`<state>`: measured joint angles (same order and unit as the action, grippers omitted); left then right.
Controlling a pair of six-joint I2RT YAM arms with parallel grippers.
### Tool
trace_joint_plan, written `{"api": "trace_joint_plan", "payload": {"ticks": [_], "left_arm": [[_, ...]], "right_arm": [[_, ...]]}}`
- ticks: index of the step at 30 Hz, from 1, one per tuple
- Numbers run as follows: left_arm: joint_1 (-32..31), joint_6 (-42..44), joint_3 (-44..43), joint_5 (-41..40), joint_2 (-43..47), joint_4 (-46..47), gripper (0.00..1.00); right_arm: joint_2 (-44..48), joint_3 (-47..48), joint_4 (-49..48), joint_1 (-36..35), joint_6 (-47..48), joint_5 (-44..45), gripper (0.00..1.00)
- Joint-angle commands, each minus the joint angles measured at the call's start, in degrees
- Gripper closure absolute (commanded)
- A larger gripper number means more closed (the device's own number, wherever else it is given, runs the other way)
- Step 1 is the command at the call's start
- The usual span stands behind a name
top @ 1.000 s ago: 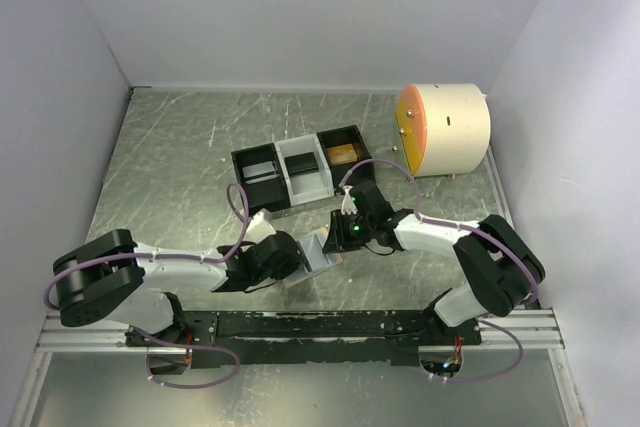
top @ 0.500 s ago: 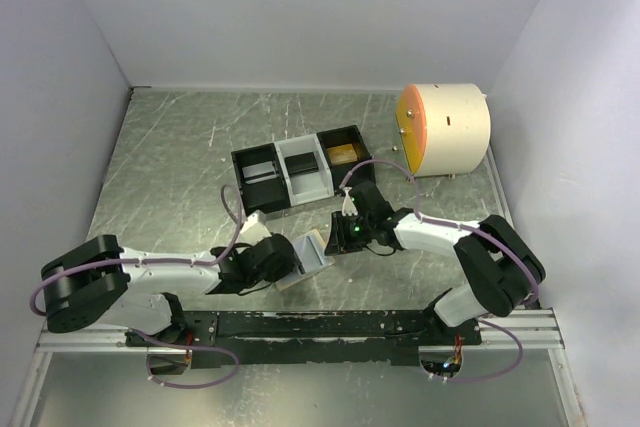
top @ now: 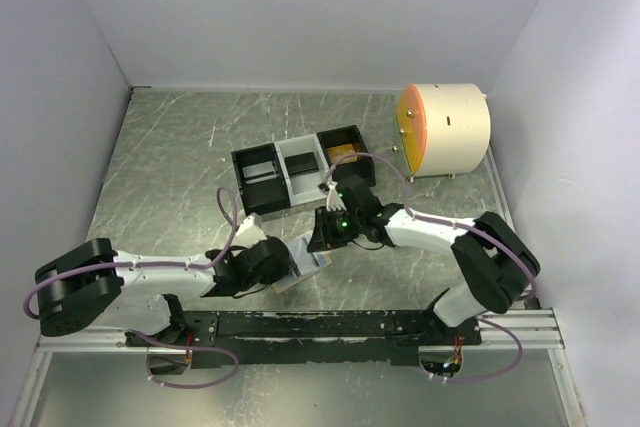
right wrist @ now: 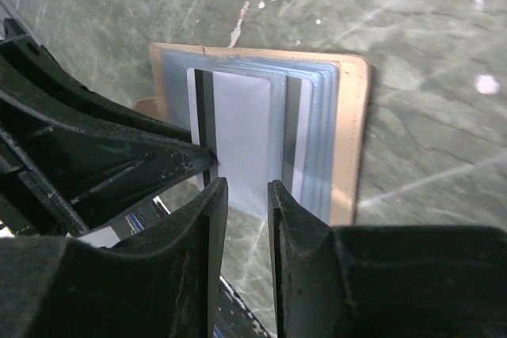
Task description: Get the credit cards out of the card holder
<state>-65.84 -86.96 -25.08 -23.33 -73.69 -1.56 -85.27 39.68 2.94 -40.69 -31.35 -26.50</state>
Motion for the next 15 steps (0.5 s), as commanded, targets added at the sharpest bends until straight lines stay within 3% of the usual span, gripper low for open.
{"api": "trace_joint_plan", "payload": {"ticks": [1, 8, 15], "left_arm": [[-0.36, 1.27, -0.13, -1.52, 1.42, -3.57, 0.74], [-0.33, -0.42, 3.38, 0.26, 2.50, -0.07, 0.72], [-0.34, -0.85, 3.81, 0.76, 2.90, -0.19, 0.64]], "right_arm": [[-3.83, 1.60, -2.94, -2.14, -1.73, -0.58, 0.72], [-7.60, 3.53, 1.48, -2.13, 2.99, 2.97, 0.72], [-5.99, 0.06, 0.12, -2.13, 1.37, 5.42, 0.73]]}}
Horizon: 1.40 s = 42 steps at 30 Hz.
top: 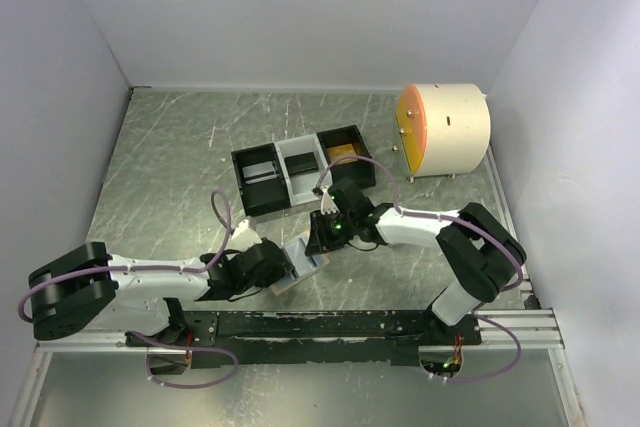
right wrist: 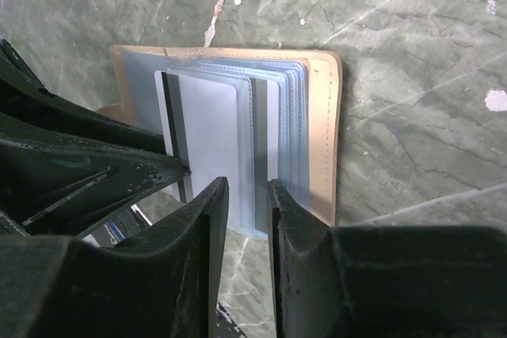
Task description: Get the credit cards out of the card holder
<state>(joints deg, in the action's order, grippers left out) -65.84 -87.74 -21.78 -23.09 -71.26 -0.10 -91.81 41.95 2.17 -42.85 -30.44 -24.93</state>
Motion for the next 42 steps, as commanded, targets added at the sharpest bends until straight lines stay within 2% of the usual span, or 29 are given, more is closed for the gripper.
{"api": "trace_joint_plan", "payload": {"ticks": [1, 7, 14, 24, 31, 37, 42], "left_arm": [[-0.34, -0.06, 0.32, 0.46, 0.69, -2.10, 0.64], [-0.33, -1.00, 0.96, 0.08, 2.40, -2.73, 0.65], [-0.33, -1.85, 2.66, -0.28, 4.23, -1.67, 0.71], [-0.34, -1.73, 2.62, -0.12, 3.71, -1.31, 0.71], [-0.34, -1.80, 2.59, -0.01, 3.42, -1.20, 0.71], [-0.34, -2.15, 3.21, -0.12, 3.35, 0.24, 0.70], [-0.34, -2.90, 4.41, -0.39, 2.40, 5.00, 0.72]], "right_arm": [[0.78, -2.57, 0.64, 0.05, 0.24, 3.77, 0.73], [2.84, -1.86, 1.98, 0.03, 0.27, 3.66, 0.74], [4.40, 1.89, 4.23, -0.30, 1.15, 0.67, 0.73], [-1.83, 2.71, -0.99, -3.56, -1.97, -2.35, 0.73], [-3.28, 2.00, 1.98, -3.80, -0.73, 6.42, 0.73], [-2.86, -0.26, 1.61, -3.80, -1.12, 8.10, 0.74], [-2.99, -1.35, 0.70, -3.73, -1.60, 7.53, 0.74]]}}
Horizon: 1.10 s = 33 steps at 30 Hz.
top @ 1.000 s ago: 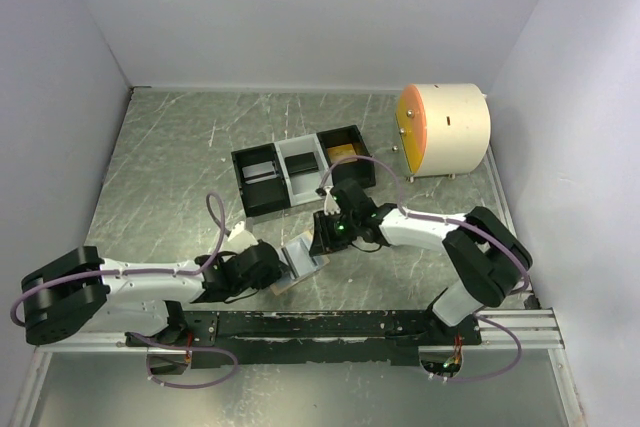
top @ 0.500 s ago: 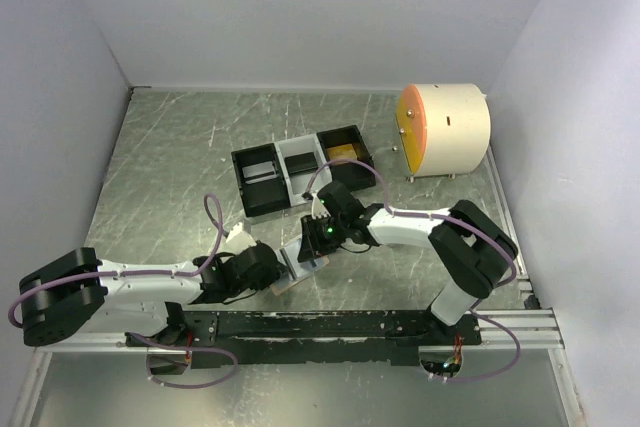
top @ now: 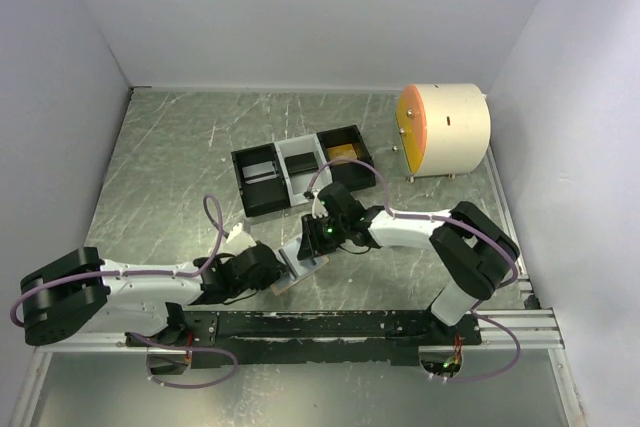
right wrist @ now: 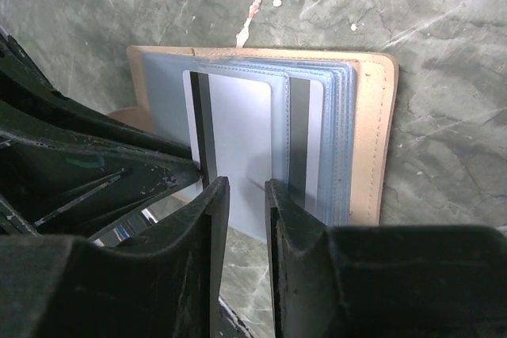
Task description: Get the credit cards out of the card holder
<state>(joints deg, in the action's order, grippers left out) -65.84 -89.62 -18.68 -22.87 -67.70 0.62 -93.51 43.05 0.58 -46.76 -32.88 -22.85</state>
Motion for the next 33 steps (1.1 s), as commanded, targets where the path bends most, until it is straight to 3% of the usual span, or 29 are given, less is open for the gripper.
{"api": "trace_joint_plan", "payload": {"ticks": [1, 10, 15, 24, 33], "left_arm": [[-0.34, -1.42, 1.54, -0.82, -1.58, 5.35, 0.74], [-0.35, -3.26, 3.51, -1.04, -4.67, 12.06, 0.82], [-0.36, -4.14, 3.12, -1.02, -3.03, 6.94, 0.93], [-0.42, -3.17, 1.65, -1.11, 2.39, -5.13, 0.93], [-0.43, -1.70, 0.86, -0.96, 3.06, -5.32, 0.93]], "right_arm": [[-1.45, -2.58, 2.13, 0.15, 0.79, 5.12, 0.74], [-1.17, -2.90, 2.12, 0.10, 0.88, 4.72, 0.74], [-0.71, -3.00, 2.96, 0.17, 1.05, 6.80, 0.74], [-0.80, -1.90, 4.96, 0.10, 2.25, 9.16, 0.74], [2.18, 0.51, 5.52, 0.17, 2.56, 2.70, 0.73]]}}
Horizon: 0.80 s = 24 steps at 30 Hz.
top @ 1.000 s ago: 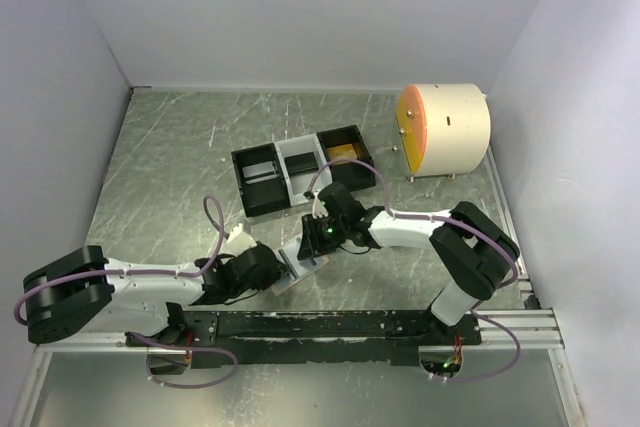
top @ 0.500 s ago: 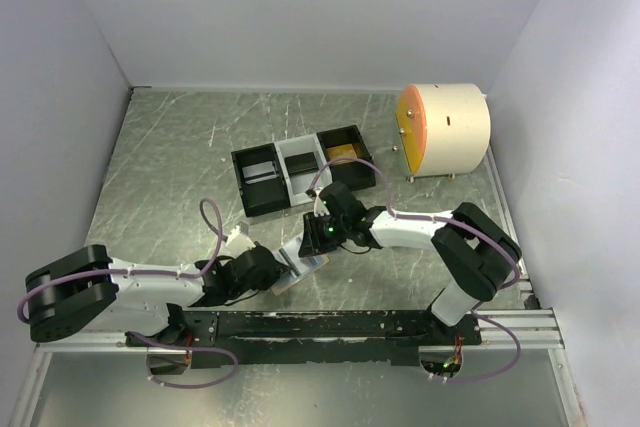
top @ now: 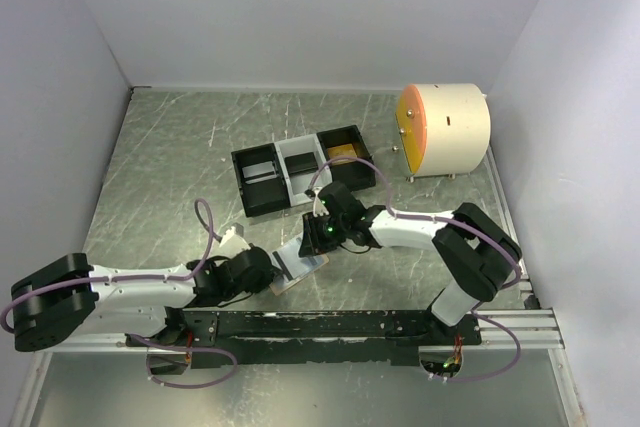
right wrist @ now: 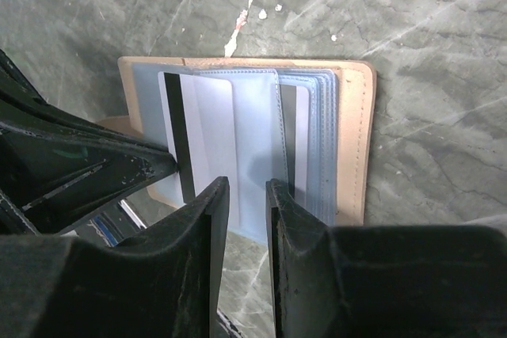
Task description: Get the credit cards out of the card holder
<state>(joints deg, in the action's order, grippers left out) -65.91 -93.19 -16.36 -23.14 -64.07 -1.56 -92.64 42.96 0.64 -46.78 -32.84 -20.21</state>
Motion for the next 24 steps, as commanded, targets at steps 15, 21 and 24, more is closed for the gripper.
{"api": "trace_joint_plan", "payload": {"ticks": [15, 21, 24], "left_arm": [[-0.47, 2.85, -2.66, -1.08, 0.33, -2.42, 0.86], [-0.46, 3.25, 2.63, -0.04, 2.55, 8.37, 0.67], [-0.43, 2.35, 5.50, 0.03, 2.81, 13.24, 0.63]], "right_arm": [[-4.23, 4.17, 3.66, 0.20, 3.12, -5.72, 0.72], [-4.02, 1.70, 4.05, 0.14, 3.21, -1.83, 0.72], [-3.55, 0.13, 3.18, 0.20, 2.84, -2.07, 0.72]]}}
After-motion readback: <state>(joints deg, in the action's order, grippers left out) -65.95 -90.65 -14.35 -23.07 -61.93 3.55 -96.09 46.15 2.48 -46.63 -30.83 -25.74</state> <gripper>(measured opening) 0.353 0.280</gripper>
